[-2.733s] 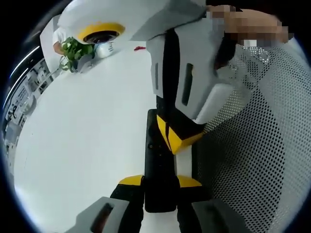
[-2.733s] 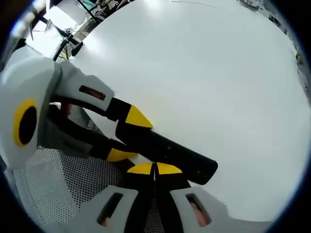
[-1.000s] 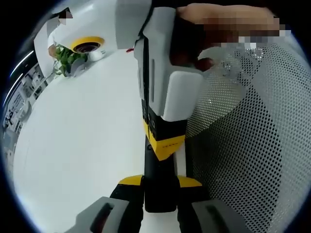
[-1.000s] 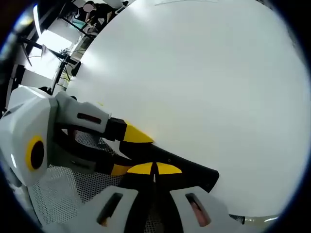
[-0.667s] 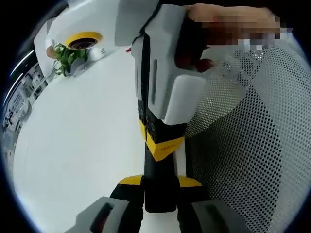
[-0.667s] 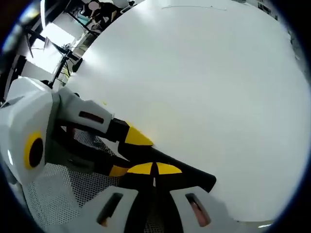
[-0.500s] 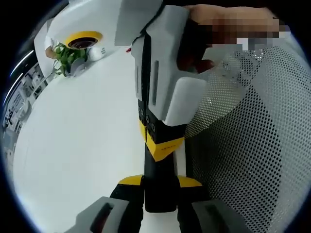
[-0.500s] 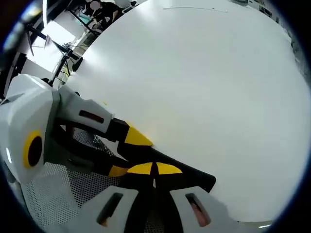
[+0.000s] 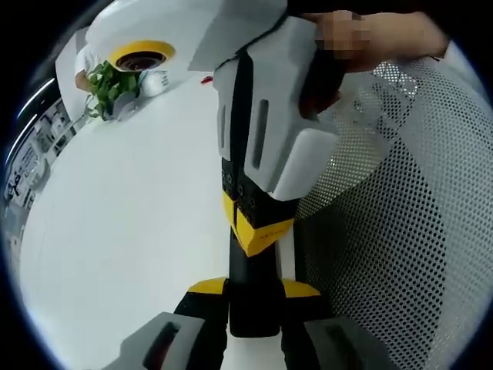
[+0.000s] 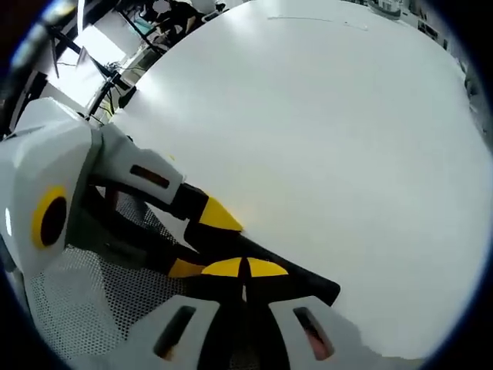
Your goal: Press the specified remote control buttons in sequence, fully releasing each button before pressing the next.
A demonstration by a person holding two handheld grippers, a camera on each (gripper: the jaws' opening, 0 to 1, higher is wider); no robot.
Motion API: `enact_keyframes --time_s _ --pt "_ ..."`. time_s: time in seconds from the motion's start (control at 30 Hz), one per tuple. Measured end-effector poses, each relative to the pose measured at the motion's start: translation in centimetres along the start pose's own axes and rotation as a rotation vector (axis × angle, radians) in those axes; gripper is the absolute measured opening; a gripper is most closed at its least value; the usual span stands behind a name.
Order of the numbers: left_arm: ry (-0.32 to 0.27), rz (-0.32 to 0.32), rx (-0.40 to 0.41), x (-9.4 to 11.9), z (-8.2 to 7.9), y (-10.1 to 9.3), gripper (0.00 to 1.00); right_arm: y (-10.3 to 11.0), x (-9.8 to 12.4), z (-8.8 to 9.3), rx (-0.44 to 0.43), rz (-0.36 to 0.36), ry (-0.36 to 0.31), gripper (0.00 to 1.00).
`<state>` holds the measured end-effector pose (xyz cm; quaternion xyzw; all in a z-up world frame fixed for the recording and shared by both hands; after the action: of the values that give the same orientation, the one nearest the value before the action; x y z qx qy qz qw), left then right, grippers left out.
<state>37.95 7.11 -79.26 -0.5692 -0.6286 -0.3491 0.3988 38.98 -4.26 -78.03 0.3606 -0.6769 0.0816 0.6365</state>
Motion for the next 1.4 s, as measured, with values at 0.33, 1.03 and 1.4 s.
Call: enact_keyframes --time_s 0.33,1.03,1.4 --pt "-0.012 -0.002 0.006 0.0 0.2 -0.1 0.25 0.3 0.0 -0.2 0.026 0.008 0.022 0.00" --pt "-0.010 -0.003 0.003 0.0 0.2 -0.2 0.25 1.2 -0.2 -0.4 0.090 0.000 0.036 0.00" --pt "-0.008 -0.003 0.002 0.0 0.2 -0.1 0.25 1.1 -0.4 -0.6 0.087 -0.003 0.025 0.00"
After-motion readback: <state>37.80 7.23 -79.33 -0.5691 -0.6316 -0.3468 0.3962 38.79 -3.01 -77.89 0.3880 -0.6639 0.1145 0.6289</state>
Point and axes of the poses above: the point that each gripper's makers call its tool centre point, and the gripper's own axes: x roughly backward along the fingers, y roughly to its left, z roughly out of its underside, the point moved 10 cm from there along x, roughly backward along the fingers, and after that the axes turned 7 degrees about y, right-handed, at the moved point
